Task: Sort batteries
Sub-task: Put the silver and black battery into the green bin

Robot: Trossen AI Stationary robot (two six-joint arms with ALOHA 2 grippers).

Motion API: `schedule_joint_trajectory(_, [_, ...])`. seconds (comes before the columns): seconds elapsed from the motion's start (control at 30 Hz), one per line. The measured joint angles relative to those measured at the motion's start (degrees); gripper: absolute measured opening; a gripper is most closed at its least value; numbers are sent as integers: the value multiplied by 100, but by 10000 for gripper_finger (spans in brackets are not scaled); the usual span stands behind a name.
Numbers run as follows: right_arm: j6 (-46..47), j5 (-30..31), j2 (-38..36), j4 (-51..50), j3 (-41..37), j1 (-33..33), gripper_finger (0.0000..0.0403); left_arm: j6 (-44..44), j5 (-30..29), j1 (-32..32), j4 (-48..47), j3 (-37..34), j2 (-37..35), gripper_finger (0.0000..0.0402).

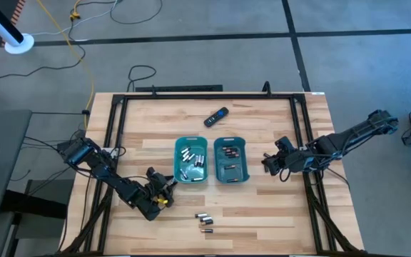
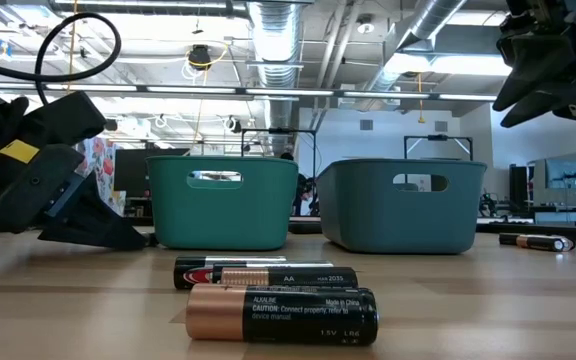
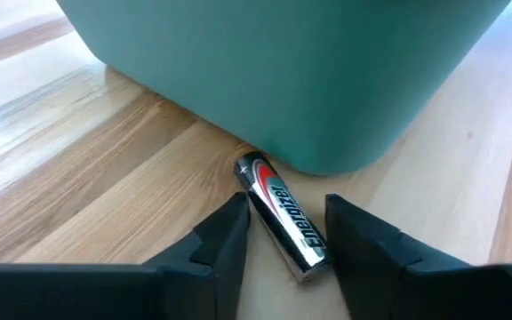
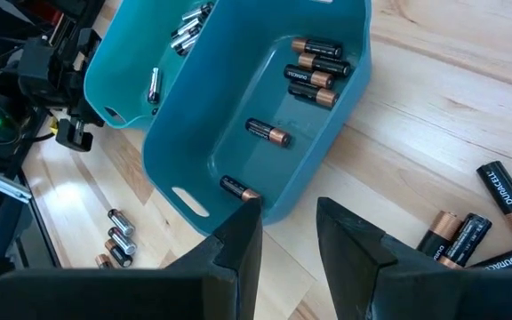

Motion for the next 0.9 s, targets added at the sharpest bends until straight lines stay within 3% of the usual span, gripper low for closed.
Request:
schedule_joint_trajectory(0.53, [-62,0,0,-11,0,0,127,-371,-67,-28,-375,7,0,51])
schedule_joint_trajectory(0.77, [-152,0,87,21,0,0,127,-662,-9,-31,-489,7,-85,51])
schedule_joint_trajectory(0.9, [-200,2,221,33,0,0,127,-967,300,-39,-1192,7,-484,50])
